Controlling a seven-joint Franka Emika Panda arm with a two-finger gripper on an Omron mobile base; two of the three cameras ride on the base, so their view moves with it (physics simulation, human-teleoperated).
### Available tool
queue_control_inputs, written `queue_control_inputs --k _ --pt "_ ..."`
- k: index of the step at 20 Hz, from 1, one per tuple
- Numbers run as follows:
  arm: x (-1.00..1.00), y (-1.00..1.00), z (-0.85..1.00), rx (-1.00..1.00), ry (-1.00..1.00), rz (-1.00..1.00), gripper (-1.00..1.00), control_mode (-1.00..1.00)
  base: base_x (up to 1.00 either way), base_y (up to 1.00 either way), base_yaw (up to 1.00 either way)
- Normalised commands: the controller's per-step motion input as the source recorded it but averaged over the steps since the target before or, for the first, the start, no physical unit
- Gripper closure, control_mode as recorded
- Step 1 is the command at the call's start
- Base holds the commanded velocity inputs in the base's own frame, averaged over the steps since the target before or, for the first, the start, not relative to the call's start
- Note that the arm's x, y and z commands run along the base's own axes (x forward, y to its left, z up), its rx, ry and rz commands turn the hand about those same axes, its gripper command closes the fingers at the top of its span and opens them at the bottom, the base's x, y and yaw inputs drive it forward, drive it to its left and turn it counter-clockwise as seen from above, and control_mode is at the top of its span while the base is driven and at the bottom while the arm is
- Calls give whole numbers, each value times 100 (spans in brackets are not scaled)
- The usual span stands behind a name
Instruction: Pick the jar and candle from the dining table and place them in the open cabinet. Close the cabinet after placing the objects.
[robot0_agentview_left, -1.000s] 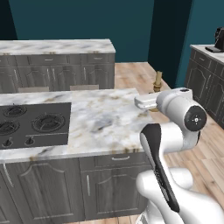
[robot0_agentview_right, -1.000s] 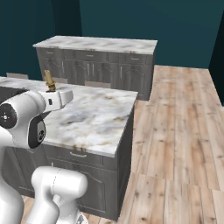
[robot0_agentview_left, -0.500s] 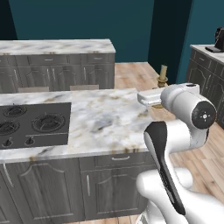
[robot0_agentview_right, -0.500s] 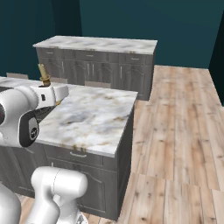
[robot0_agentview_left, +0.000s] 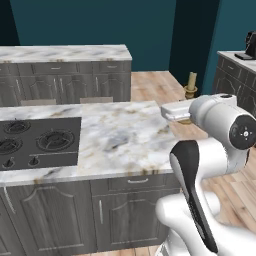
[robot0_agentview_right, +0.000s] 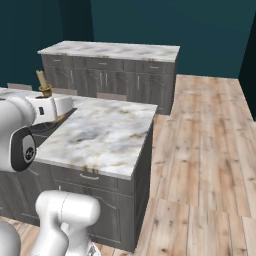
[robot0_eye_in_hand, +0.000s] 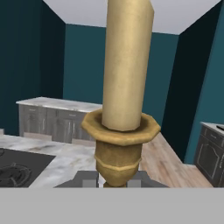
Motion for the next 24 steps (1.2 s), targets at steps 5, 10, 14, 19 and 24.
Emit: queue_control_inputs --k 5,10,14,19,24 --pt "-27 -3 1 0 0 0 100 -100 0 0 0" --pt "-8 -1 0 0 0 0 100 100 -1 0 0" --pt "0 0 0 0 0 0 100 100 0 0 0" --pt "0 0 0 0 0 0 100 100 -5 0 0" --pt "0 0 0 0 0 0 100 100 -18 8 14"
